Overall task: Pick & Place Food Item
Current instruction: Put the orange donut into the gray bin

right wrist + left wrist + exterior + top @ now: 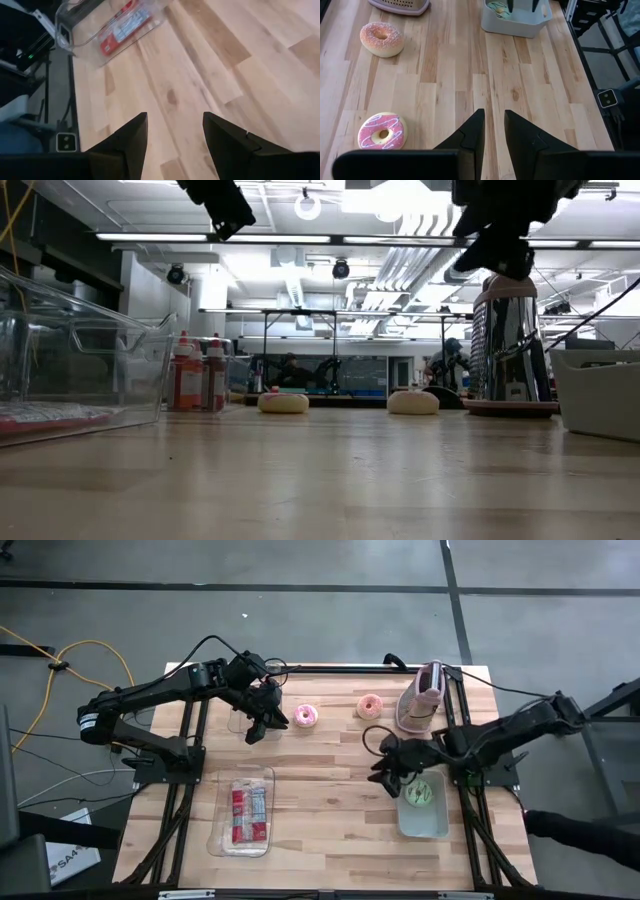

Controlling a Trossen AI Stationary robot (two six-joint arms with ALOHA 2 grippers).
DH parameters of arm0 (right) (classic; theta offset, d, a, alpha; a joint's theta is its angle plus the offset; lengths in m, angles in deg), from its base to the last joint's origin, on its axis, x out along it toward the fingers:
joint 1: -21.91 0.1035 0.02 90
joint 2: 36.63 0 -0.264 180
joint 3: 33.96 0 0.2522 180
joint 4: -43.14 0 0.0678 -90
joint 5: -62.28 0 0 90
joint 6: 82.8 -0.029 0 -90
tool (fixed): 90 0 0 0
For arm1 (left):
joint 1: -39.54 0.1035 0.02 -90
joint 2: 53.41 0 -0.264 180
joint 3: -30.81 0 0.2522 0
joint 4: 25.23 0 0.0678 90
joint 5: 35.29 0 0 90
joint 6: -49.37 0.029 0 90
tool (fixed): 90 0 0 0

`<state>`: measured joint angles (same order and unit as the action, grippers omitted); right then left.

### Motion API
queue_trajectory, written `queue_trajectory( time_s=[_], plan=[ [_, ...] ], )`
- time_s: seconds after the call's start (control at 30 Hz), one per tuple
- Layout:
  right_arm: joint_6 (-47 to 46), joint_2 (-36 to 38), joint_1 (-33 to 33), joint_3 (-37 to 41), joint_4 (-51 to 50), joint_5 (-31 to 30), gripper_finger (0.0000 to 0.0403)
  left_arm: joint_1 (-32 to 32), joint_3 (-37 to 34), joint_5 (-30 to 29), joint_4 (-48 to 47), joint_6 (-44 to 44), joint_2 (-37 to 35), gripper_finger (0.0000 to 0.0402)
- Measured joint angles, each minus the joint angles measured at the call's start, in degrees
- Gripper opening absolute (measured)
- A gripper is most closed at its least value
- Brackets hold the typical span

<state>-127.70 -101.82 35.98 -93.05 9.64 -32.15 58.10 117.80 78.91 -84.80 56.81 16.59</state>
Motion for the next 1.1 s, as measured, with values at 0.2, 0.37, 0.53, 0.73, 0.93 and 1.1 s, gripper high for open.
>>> queue_trajectory(
  time_s=[0.2,0.37,0.53,0.73,0.93,1.1],
  plan=[
    [5.78,-0.02,-6.02,0.02,1.68,2.97,0.018,0.0,0.0,0.0,0.0,-0.52,0.0,0.007],
    [10.29,-0.24,-11.42,0.02,6.5,8.77,0.018,0.02,0.0,0.0,0.0,-0.64,0.0,0.007],
    [14.51,-0.93,-17.12,0.06,10.63,12.48,0.018,0.01,0.0,-0.01,0.0,-2.22,0.0,0.007],
    [21.04,-3.75,-21.73,0.17,14.7,13.86,0.018,0.01,0.0,-0.02,0.0,-5.55,0.0,0.007],
    [24.63,-6.76,-23.56,0.07,18.39,15.39,0.018,0.0,0.0,-0.13,0.0,-5.71,0.0,0.007],
    [26.0,-7.8,-24.35,0.07,21.57,15.02,0.018,0.01,0.0,-0.31,0.0,-6.16,0.0,0.007]
  ],
)
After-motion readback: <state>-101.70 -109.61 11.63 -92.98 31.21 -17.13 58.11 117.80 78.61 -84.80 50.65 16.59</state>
